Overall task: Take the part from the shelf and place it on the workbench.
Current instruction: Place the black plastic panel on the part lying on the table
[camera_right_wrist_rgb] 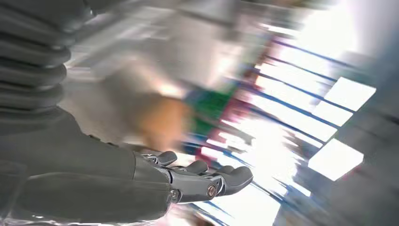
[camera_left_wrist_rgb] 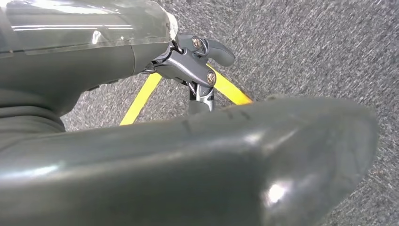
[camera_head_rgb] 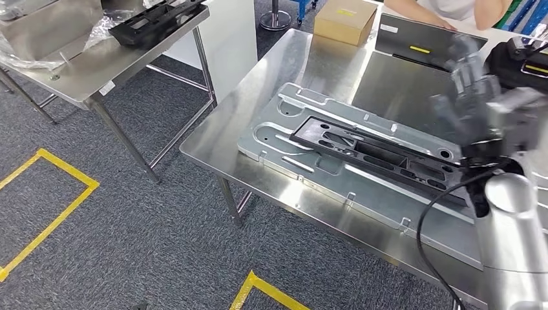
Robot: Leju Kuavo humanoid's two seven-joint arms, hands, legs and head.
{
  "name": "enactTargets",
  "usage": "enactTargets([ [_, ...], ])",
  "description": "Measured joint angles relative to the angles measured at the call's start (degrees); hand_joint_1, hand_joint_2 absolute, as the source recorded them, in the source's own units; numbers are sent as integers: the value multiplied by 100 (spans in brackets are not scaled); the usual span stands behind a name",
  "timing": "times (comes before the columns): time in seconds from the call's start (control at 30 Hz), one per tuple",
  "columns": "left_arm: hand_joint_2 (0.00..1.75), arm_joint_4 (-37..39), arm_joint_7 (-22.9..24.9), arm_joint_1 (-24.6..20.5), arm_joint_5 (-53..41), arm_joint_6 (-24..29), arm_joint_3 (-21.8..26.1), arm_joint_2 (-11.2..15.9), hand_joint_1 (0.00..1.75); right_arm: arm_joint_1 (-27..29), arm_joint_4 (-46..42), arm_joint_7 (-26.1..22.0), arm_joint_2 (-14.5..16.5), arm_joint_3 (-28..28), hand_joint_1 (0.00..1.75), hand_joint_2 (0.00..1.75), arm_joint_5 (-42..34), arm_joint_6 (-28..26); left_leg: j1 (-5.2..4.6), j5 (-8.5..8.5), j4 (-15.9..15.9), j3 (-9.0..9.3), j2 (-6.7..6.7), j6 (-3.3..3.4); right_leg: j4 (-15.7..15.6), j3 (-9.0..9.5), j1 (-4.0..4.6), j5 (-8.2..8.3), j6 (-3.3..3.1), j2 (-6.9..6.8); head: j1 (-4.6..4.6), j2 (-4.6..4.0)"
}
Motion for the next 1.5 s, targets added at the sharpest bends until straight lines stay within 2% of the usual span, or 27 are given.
enactTargets([
  [0.07, 0, -1, 0, 1, 1, 14, 1, -1, 0, 69, -617, -48, -41, -343, 0, 0, -368, -59, 0, -4, 0, 1, 4, -1, -1, 0, -1, 0, 1, 4, 0, 0],
  [0.23, 0, -1, 0, -22, 3, 20, 2, -3, 0, 189, -1380, -91, -104, -713, 0, 0, -502, -78, 0, -11, 0, 9, 21, -3, -2, 1, 0, 0, 0, 23, 0, 0],
  [0.37, 0, -2, -3, -25, 16, 40, 3, -5, 0, 255, -1656, -443, -108, -815, 0, 175, -701, -97, 0, -9, 2, 9, 20, -1, -3, 0, 0, 1, -1, 24, 0, 0],
  [0.53, 0, -35, -55, -15, 126, 115, 43, -23, 0, 775, -2806, -867, -95, -1030, 0, 175, -429, -246, 0, -24, 10, 2, 9, 14, -8, 3, -10, -7, 8, 10, 0, 0],
  [0.73, 0, -80, -98, -13, 218, 149, 130, -24, 0, 1990, -4107, -1613, 158, -1008, 0, 175, 277, -182, -19, -65, 42, -5, 10, 64, -20, 15, -49, -23, 37, 9, -1, -1],
  [0.8, 0, -84, -107, -12, 233, 169, 156, -27, 0, 2436, -4377, -1768, 276, -1005, 0, 87, 386, -266, -23, -64, 25, 16, 4, 94, -61, 56, -46, -17, 61, 3, -1, -1],
  [0.87, 0, -91, -123, -4, 280, 192, 178, -57, 0, 3002, -4610, -1911, 421, -995, 0, 0, 497, -374, 24, -2, -130, 128, 4, 151, -78, 120, -32, -58, 90, -6, 0, 0],
  [0.9, 0, -97, -132, 1, 305, 202, 188, -78, 0, 3292, -4697, -1971, 483, -991, 0, 0, 540, -444, 44, 37, -227, 197, 11, 181, 27, 97, -22, -153, 98, -6, -1, -1],
  [0.93, 0, -103, -140, 5, 328, 208, 200, -102, 0, 3593, -4761, -2018, 534, -993, 0, 0, 566, -527, 62, 70, -301, 254, 21, 202, 265, 5, -18, -312, 101, -4, -1, -1],
  [1.0, 0, -116, -154, 14, 361, 204, 239, -138, 0, 4201, -4837, -2087, 638, -1037, 0, 0, 590, -717, 52, 91, -333, 288, 35, 213, 971, -315, -19, -688, 114, 2, -2, -1],
  [1.03, 0, -123, -160, 20, 384, 193, 263, -156, 0, 4484, -4860, -2103, 702, -1082, 0, 0, 599, -820, 54, 90, -325, 286, 37, 206, 1242, -439, -27, -791, 130, 1, -1, 0],
  [1.07, 0, -128, -166, 29, 405, 180, 286, -174, 0, 4727, -4881, -2101, 777, -1144, 0, 0, 624, -927, 60, 83, -314, 284, 38, 193, 1324, -470, -42, -790, 149, 0, -2, 0],
  [1.1, 0, -134, -173, 38, 428, 162, 304, -195, 0, 4935, -4905, -2075, 858, -1214, 0, 0, 667, -1033, 75, 66, -293, 282, 37, 168, 1190, -388, -62, -684, 173, -3, -1, 0],
  [1.17, 0, -156, -180, 54, 458, 123, 329, -234, 0, 5263, -4958, -1925, 1053, -1366, 0, 0, 775, -1207, 110, 0, -200, 259, 34, 73, 506, 6, -108, -377, 225, -12, -1, 0],
  [1.2, 0, -174, -181, 60, 480, 104, 340, -254, 0, 5396, -4977, -1810, 1155, -1436, 0, 0, 813, -1264, 110, -44, -126, 240, 30, 11, 218, 161, -118, -277, 208, 5, -1, 0],
  [1.23, 0, -193, -182, 63, 497, 88, 352, -269, 0, 5507, -4988, -1681, 1257, -1509, 0, 0, 834, -1305, 102, -79, -69, 223, 25, -41, 61, 246, -120, -239, 169, 20, -2, -1],
  [1.3, 0, -217, -182, 72, 513, 62, 374, -301, 0, 5675, -4987, -1439, 1439, -1657, 0, 0, 843, -1326, 89, -98, -30, 207, 18, -115, 71, 228, -91, -243, 32, 55, -5, -1],
  [1.37, 0, -227, -174, 83, 507, 32, 398, -337, 0, 5795, -4949, -1224, 1621, -1826, 0, 0, 855, -1226, 120, -159, -2, 194, 23, -160, 86, 199, -70, -219, -83, 32, -7, -1],
  [1.4, 0, -233, -169, 87, 505, 16, 409, -353, 0, 5844, -4916, -1134, 1712, -1911, 0, 0, 900, -1139, 130, -293, 124, 149, 27, -169, 76, 179, -62, -194, -136, 13, -8, -1],
  [1.43, 0, -241, -165, 89, 504, 1, 418, -368, 0, 5886, -4863, -1057, 1811, -2004, 0, 0, 992, -1037, 131, -501, 360, 63, 30, -167, 67, 150, -47, -168, -186, -12, -8, -1],
  [1.5, 0, -260, -161, 94, 503, -21, 423, -379, 0, 5956, -4709, -981, 1996, -2184, 0, 0, 1250, -860, 106, -999, 1083, -185, 30, -140, 67, 67, 10, -111, -260, -70, -9, 0],
])
